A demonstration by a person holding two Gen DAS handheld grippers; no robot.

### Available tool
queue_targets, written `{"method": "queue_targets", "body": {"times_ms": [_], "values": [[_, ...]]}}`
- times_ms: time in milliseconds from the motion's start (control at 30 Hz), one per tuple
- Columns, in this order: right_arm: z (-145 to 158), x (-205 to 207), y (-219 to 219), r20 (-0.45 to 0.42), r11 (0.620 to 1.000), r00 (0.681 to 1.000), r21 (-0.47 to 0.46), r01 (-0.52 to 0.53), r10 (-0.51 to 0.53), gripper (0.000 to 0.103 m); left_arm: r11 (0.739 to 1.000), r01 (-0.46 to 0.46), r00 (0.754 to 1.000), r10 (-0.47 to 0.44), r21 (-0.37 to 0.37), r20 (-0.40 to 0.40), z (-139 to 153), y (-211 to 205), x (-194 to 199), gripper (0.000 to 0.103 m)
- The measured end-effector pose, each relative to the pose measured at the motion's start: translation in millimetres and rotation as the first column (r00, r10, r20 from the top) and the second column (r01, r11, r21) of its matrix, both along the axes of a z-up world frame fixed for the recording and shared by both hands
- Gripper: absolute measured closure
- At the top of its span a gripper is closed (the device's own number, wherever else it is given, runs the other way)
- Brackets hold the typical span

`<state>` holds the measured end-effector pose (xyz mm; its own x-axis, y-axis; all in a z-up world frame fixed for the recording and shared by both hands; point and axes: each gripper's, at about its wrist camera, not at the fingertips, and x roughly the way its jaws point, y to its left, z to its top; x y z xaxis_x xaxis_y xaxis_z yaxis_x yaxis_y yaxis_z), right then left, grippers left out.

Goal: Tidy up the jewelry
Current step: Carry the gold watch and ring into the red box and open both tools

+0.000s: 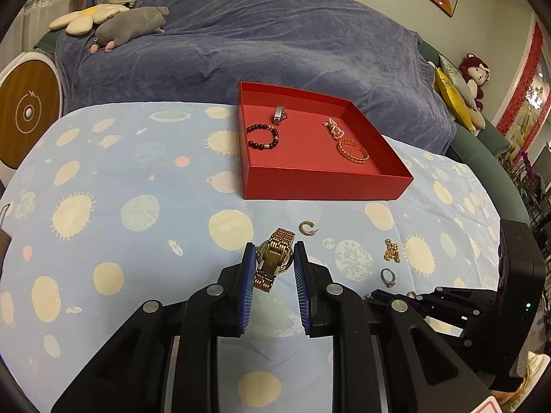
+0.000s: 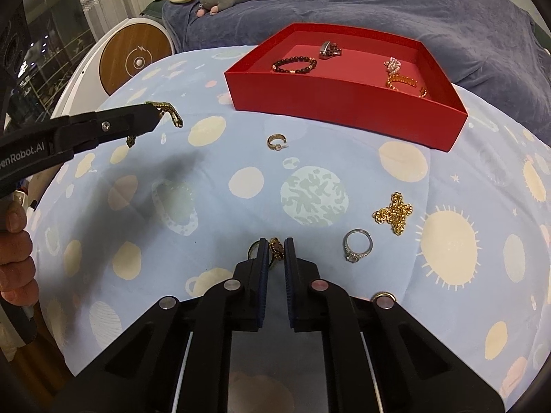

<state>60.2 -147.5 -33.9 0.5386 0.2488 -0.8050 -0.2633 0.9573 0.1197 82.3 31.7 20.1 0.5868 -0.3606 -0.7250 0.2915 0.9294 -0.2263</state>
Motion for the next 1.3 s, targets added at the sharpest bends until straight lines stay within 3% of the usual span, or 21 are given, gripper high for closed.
{"method": "queue_targets", "body": {"times_ms": [267,500,667,967,1133,1300], "values": [[40,14,-32,0.074,0.995,0.994,0.063,0.072,-0.077,0.095,1.000,0.018,0.998,-0.017,-0.009,0.062,27,-19,16,0.084],[85,70,-75,0.177,0.983,0.968,0.079,0.164,-0.176,0.095,1.000,0.025,0.992,-0.024,-0.008,0.122,54,-48,66,0.084],[66,117,-92,0.139,0.973,0.964,0.083,0.216,-0.226,0.095,1.000,0.018,0.994,-0.020,0.024,0.109,38,-64,108,0.084],[21,151,-97,0.064,0.970,0.968,0.042,0.239,-0.241,0.095,0.999,-0.001,0.999,0.000,0.044,0.035,-6,-69,146,0.084],[20,149,-98,0.077,0.968,0.965,0.032,0.250,-0.252,0.093,0.995,-0.020,0.997,0.013,0.095,0.074,-11,-74,144,0.082],[42,139,-107,0.107,0.961,0.956,0.069,0.266,-0.273,0.092,0.998,-0.029,0.994,0.022,0.059,0.111,8,-63,139,0.077]]}}
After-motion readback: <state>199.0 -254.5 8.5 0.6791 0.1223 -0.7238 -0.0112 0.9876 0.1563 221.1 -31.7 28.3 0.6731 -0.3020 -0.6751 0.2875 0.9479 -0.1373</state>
